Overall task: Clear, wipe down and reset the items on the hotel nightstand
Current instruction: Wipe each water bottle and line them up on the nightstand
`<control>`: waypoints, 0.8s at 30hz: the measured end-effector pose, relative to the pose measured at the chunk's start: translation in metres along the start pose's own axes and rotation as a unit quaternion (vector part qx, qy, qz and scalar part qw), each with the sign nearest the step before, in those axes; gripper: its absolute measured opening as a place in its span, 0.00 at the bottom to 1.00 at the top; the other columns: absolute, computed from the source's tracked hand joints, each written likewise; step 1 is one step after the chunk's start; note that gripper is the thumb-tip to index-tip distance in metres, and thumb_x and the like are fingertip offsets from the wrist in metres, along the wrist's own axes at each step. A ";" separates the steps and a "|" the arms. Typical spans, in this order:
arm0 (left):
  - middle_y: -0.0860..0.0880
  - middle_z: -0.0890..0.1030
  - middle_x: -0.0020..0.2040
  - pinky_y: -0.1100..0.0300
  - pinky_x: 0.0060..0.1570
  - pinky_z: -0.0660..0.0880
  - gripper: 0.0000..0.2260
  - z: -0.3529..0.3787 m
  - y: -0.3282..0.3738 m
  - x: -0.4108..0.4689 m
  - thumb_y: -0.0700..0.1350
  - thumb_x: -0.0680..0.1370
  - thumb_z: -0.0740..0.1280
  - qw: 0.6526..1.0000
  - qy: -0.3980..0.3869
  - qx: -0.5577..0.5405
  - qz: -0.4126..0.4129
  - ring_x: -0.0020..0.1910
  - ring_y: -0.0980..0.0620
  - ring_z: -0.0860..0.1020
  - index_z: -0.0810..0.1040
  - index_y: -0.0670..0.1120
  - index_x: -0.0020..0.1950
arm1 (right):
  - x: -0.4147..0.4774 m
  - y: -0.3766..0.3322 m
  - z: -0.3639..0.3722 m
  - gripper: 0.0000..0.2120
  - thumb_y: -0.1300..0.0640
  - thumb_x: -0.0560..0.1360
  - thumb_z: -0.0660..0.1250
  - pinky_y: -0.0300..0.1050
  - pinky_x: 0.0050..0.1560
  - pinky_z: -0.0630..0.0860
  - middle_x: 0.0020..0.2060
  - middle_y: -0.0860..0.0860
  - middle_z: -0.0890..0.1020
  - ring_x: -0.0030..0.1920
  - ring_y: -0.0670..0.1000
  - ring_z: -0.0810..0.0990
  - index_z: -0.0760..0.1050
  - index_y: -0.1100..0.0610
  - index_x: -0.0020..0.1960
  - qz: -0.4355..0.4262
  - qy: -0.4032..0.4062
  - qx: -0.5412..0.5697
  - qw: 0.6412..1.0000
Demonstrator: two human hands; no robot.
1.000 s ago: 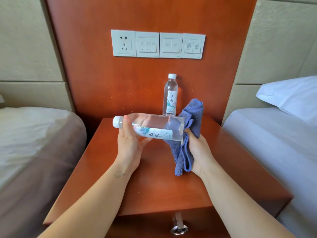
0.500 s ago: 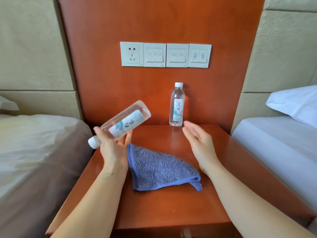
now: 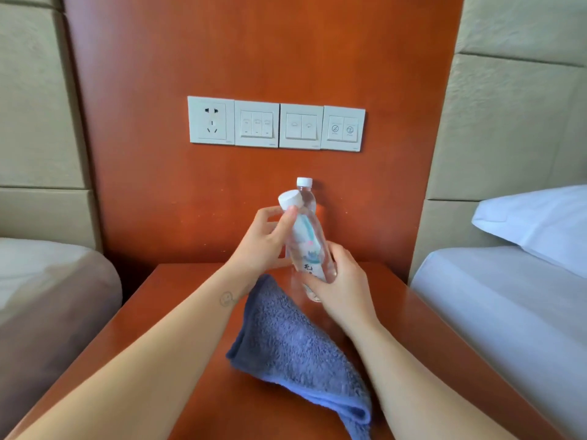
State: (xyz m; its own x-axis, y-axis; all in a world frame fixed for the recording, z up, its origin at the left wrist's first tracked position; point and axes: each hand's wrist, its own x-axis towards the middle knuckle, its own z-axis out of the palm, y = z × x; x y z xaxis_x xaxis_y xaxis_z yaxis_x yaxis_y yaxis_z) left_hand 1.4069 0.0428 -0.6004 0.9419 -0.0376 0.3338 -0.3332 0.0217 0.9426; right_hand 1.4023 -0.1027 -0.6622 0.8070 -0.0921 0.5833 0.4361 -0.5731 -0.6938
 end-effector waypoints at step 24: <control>0.50 0.81 0.60 0.47 0.53 0.76 0.24 -0.004 -0.101 0.070 0.57 0.76 0.67 0.890 -0.018 0.456 0.021 0.52 0.44 0.80 0.61 0.50 0.64 | 0.085 0.051 0.025 0.28 0.42 0.73 0.71 0.49 0.51 0.72 0.60 0.49 0.80 0.60 0.58 0.78 0.64 0.51 0.66 0.101 0.049 -0.147 0.983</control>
State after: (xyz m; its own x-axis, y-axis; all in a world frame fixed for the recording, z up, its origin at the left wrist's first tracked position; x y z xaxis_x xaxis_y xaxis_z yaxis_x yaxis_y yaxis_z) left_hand 1.5070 0.0416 -0.6723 0.9314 -0.0882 0.3532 -0.2794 -0.7952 0.5381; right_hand 1.5027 -0.1199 -0.6589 0.8166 -0.2980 0.4943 0.1258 -0.7439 -0.6563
